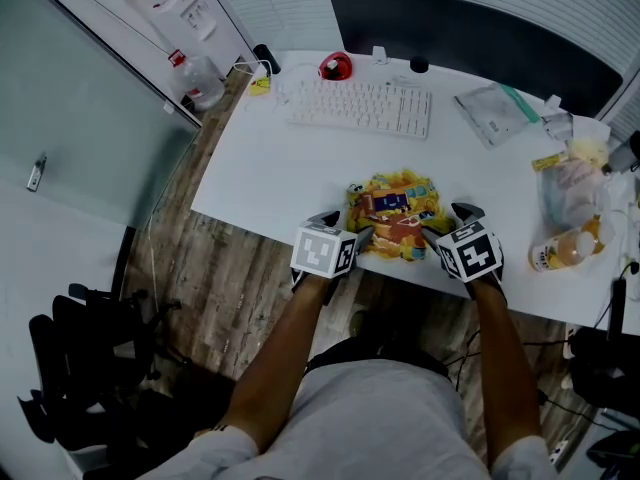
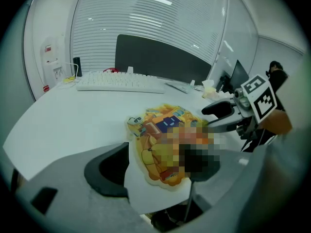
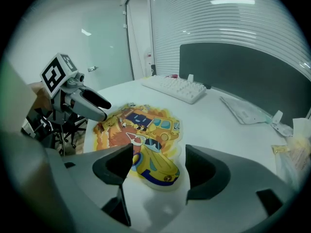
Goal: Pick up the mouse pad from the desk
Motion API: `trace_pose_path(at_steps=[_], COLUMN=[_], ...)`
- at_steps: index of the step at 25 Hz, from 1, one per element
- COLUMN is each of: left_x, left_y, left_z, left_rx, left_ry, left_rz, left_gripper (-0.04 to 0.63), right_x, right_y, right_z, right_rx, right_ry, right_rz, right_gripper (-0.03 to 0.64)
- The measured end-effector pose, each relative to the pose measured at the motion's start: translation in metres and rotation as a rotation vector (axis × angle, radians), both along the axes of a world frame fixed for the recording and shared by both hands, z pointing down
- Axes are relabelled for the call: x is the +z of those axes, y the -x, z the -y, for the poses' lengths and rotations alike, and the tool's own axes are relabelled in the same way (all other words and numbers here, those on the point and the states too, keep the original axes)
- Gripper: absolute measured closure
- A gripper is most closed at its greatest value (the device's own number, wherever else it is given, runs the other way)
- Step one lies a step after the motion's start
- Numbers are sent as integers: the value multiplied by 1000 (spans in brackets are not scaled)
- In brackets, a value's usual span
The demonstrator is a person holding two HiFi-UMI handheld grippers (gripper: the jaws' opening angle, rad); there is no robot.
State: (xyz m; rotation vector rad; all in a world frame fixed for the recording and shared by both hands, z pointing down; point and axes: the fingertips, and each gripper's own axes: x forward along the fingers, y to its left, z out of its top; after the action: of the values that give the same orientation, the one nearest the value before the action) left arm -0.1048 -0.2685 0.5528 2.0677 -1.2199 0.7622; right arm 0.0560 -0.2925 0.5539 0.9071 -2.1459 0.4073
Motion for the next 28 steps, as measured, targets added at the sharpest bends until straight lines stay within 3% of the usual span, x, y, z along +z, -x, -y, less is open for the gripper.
trace_pose_path(at_steps=[9, 28], left_x=[14, 20], left_y=[1, -4], left_z=[-1, -2], left_rx=[-4, 9], left_ry=[23, 3], left_rz=[32, 61], left_gripper=[268, 270], right_x=[13, 13], right_y=[-2, 10], right_z=[0, 0], right_rx=[28, 59], right_ry=[55, 39], right_rz=[16, 28], right_gripper=[324, 325])
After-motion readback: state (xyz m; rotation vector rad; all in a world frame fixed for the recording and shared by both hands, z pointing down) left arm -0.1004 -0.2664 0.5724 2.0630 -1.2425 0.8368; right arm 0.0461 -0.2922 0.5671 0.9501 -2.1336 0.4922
